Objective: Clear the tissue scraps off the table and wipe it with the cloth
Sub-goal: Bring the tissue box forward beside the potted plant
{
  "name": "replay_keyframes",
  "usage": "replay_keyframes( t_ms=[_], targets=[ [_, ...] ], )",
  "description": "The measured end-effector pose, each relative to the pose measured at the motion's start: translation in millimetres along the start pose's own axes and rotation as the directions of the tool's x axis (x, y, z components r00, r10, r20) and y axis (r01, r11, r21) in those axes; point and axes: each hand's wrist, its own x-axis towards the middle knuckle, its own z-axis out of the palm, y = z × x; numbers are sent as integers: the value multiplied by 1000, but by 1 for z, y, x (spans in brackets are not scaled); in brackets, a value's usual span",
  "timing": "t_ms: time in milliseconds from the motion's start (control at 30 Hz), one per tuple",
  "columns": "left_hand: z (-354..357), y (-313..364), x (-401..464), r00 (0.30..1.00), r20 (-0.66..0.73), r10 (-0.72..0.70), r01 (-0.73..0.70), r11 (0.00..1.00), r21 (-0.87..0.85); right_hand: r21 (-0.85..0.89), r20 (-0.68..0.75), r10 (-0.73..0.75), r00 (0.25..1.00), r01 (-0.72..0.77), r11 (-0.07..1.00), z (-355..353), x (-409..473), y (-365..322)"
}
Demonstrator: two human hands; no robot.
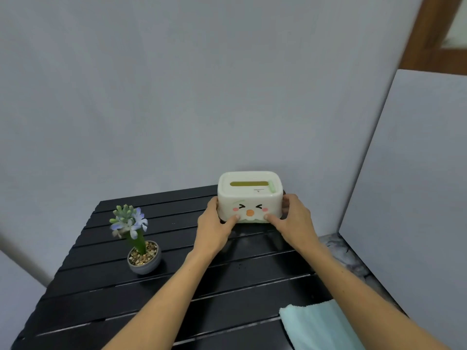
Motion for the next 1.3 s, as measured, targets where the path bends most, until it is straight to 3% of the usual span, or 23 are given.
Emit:
replay_keyframes(
  t_ms=[600, 1300],
  targets=[
    [-60, -11, -89, 999, 23, -35, 35, 999, -8, -32, 93, -9, 996, 12, 999, -2, -97, -39],
    [-79, -14, -112, 999, 21, -36, 36, 999, -5, -9, 131, 43, 990, -43, 999, 4, -122, -49]
  ],
)
